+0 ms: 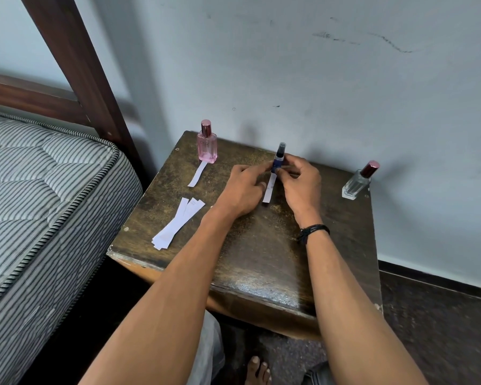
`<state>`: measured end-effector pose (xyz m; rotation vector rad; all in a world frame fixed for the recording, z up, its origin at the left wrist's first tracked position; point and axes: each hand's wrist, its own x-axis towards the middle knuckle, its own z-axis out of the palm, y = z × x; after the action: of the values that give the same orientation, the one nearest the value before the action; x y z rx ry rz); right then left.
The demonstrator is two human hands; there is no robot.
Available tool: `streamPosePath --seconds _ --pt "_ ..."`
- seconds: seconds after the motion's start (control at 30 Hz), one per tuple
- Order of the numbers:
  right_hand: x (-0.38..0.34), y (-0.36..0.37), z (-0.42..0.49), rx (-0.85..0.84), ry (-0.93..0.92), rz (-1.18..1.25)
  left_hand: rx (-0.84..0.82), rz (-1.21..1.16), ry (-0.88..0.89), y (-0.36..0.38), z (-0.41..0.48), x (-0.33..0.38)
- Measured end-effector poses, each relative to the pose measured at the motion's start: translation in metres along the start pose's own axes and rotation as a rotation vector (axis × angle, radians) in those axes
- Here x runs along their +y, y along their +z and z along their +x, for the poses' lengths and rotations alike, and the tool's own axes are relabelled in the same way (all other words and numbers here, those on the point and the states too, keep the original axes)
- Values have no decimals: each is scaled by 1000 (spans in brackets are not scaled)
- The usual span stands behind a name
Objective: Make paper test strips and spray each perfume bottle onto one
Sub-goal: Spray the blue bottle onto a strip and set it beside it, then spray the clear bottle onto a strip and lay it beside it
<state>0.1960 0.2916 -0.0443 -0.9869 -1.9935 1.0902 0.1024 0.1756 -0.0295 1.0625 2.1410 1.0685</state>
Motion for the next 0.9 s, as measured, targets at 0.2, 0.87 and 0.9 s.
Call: streamPosePath --seconds 0.2,0.87,0.9 --pt "1 0 1 -5 -3 -14 -10 17 9 -1 0 -1" --pt "4 1 -2 36 45 42 4 22 27 -7 2 -6" --pt "2 0 -4 56 43 43 30 8 36 -9 0 -5"
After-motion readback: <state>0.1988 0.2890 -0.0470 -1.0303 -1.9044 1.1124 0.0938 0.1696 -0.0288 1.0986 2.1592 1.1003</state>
